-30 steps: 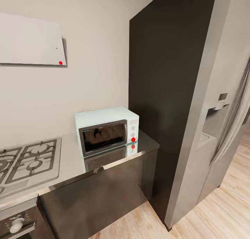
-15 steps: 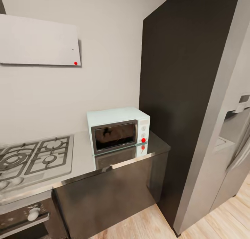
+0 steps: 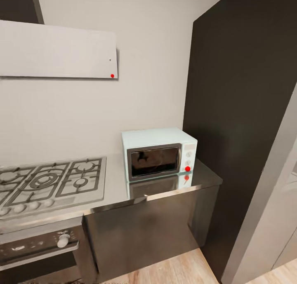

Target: In the kitchen, take the popcorn bag from the countertop, put it into the microwave, and heat it until the popcorn is cooked so the cooked popcorn ends up inside the bag.

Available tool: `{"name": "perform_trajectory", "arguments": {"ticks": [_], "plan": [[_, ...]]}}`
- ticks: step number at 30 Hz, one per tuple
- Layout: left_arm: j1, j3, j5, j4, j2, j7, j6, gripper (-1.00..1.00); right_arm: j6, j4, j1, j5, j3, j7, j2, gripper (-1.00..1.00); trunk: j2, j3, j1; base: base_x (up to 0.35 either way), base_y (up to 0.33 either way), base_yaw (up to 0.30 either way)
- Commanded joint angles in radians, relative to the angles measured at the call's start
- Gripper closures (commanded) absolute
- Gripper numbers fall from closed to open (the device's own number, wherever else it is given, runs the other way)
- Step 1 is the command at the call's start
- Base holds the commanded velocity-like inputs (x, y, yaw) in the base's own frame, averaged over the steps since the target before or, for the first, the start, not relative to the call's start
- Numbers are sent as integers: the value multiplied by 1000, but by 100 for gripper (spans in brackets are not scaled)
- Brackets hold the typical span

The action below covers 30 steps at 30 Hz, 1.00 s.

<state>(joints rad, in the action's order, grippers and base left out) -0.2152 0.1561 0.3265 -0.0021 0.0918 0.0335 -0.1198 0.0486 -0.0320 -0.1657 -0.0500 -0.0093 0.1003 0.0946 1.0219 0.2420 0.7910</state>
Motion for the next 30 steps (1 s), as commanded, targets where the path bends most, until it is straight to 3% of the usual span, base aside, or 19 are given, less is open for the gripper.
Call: {"name": "perform_trajectory", "arguments": {"ticks": [1,30], "plan": [[-1,8,11,2,0,3,-4,-100,5,-3,-1,-5,-1,3,0,-100,1,1,0,0,0,269],[-1,8,11,2,2,3,-3,-100,4,-3,-1,-5,-1,3,0,-100,1,1,0,0,0,269]]}}
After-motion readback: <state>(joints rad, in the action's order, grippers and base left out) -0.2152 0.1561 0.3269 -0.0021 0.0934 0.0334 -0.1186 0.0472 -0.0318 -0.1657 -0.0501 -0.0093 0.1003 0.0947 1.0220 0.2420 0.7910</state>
